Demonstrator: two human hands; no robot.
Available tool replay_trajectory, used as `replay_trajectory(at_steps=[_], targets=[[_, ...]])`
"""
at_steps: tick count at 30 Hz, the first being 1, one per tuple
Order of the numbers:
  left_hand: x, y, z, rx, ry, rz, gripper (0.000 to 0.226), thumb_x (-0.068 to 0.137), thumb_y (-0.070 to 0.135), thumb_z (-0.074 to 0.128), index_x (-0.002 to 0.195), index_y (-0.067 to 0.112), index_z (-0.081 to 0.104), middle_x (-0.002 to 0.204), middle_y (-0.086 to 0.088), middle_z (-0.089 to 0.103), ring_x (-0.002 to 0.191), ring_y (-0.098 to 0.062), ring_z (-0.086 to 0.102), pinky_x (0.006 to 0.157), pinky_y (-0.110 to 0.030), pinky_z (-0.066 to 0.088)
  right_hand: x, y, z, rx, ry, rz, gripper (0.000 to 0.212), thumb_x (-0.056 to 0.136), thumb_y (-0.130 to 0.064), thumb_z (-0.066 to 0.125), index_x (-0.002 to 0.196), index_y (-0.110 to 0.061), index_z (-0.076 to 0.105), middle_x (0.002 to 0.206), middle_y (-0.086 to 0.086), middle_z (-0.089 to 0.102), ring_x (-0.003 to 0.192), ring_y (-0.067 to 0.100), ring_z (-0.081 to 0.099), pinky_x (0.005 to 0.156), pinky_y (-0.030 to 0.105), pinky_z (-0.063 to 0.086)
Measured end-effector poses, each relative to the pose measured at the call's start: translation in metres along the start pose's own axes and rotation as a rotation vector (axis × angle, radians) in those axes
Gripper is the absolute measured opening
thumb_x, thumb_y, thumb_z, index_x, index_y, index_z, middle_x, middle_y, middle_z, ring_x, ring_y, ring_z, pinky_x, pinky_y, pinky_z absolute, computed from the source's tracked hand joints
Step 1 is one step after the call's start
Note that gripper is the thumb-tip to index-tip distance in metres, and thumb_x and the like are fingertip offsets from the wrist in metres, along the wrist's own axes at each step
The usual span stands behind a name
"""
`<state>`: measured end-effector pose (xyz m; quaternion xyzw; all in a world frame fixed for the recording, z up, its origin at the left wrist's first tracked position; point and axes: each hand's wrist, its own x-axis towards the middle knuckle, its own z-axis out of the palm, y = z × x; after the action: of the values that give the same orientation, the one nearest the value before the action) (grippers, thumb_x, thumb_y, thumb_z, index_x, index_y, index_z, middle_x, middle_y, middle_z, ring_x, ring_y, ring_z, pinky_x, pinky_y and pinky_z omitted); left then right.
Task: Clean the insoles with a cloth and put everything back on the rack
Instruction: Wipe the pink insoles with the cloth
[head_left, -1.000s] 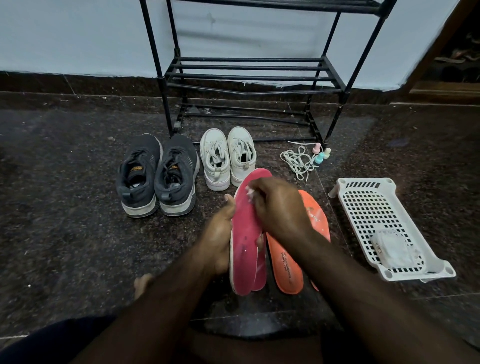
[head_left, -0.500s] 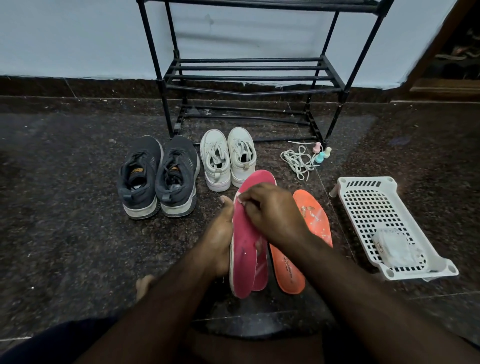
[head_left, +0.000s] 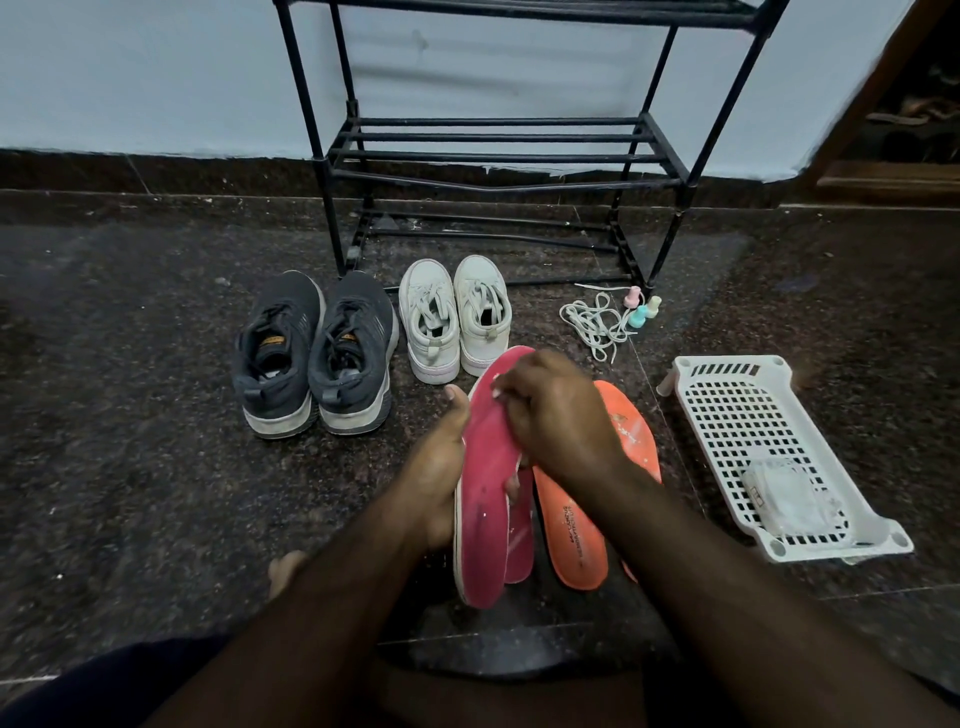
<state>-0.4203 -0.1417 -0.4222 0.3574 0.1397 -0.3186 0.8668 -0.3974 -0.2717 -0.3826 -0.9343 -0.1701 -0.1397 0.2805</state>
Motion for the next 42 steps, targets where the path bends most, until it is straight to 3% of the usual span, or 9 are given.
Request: replay_trajectory(at_steps=[3,7,11,16,21,30,35,39,42], targets=[[-0.002,0.002,-0.004,0.07,0.011,0.0,0.077,0.093,0.073,0.034,0.117,0.009,0.068,0.083,-0.019,0.065,0.061,-0.024,0.058,0.048,-0.027,0.052,0.006,0.012,-0.008,0.036,0.081,0.15,0.016,0.082,-0.003,0.067,0.092,-0.012,0.076,0.089,0.004,0.067,0.082,0.018,0.063,0.073,0.018,0.04],[-0.005,0.003,0.003,0.049,-0.048,0.007,0.071,0.093,0.071,0.036,0.092,0.014,0.078,0.073,-0.011,0.066,0.054,-0.02,0.061,0.046,-0.026,0.05,-0.007,-0.008,-0.003,0.109,-0.03,0.041,0.014,0.078,-0.005,0.072,0.088,-0.014,0.077,0.087,0.001,0.073,0.076,0.013,0.064,0.077,0.026,0.049],[-0.008,0.001,-0.001,0.124,-0.023,0.0,0.067,0.096,0.063,0.042,0.124,0.006,0.063,0.081,-0.017,0.067,0.061,-0.022,0.059,0.048,-0.027,0.052,0.006,0.011,-0.009,-0.004,0.08,0.067,0.017,0.075,-0.001,0.07,0.084,-0.014,0.075,0.083,0.002,0.071,0.079,0.019,0.064,0.075,0.025,0.044],[-0.009,0.002,0.003,0.089,-0.034,-0.003,0.064,0.096,0.063,0.04,0.107,0.009,0.072,0.081,-0.019,0.063,0.064,-0.025,0.056,0.049,-0.028,0.051,0.0,-0.002,-0.011,0.193,-0.006,0.148,0.012,0.08,-0.007,0.072,0.087,-0.016,0.076,0.087,-0.003,0.072,0.078,0.01,0.063,0.077,0.023,0.049],[-0.014,0.004,0.002,0.108,-0.018,0.003,0.067,0.098,0.062,0.036,0.122,0.006,0.063,0.083,-0.021,0.067,0.057,-0.025,0.061,0.05,-0.029,0.052,0.005,0.011,-0.015,0.069,0.087,0.167,0.01,0.08,-0.011,0.073,0.087,-0.018,0.075,0.087,-0.004,0.073,0.083,0.017,0.063,0.081,0.034,0.049],[-0.014,0.004,0.002,0.116,-0.026,-0.002,0.066,0.097,0.063,0.038,0.114,0.008,0.071,0.086,-0.021,0.067,0.066,-0.028,0.055,0.052,-0.03,0.052,0.005,0.01,-0.011,0.106,0.088,0.153,0.012,0.078,-0.008,0.073,0.085,-0.018,0.075,0.084,-0.005,0.073,0.079,0.013,0.065,0.077,0.031,0.052],[-0.013,0.004,0.006,0.068,-0.043,0.015,0.065,0.1,0.062,0.032,0.114,0.007,0.065,0.084,-0.021,0.063,0.068,-0.027,0.056,0.051,-0.03,0.05,-0.001,-0.002,-0.014,0.37,-0.054,0.293,0.01,0.081,-0.011,0.075,0.081,-0.021,0.075,0.075,-0.009,0.071,0.059,0.007,0.065,0.057,0.016,0.049],[-0.013,0.005,0.002,0.081,-0.031,0.018,0.067,0.1,0.063,0.032,0.113,0.008,0.069,0.085,-0.022,0.065,0.062,-0.028,0.056,0.053,-0.031,0.051,0.003,0.005,-0.01,0.105,0.038,0.239,0.009,0.082,-0.019,0.075,0.083,-0.027,0.074,0.071,-0.023,0.061,0.087,0.005,0.05,0.072,0.021,0.037],[-0.014,0.006,0.001,0.092,-0.042,0.011,0.071,0.099,0.065,0.033,0.105,0.01,0.078,0.088,-0.025,0.068,0.061,-0.029,0.057,0.056,-0.032,0.052,0.007,0.012,-0.017,0.29,0.074,0.352,0.011,0.081,-0.013,0.075,0.081,-0.025,0.074,0.073,-0.019,0.067,0.084,0.009,0.062,0.079,0.028,0.048]])
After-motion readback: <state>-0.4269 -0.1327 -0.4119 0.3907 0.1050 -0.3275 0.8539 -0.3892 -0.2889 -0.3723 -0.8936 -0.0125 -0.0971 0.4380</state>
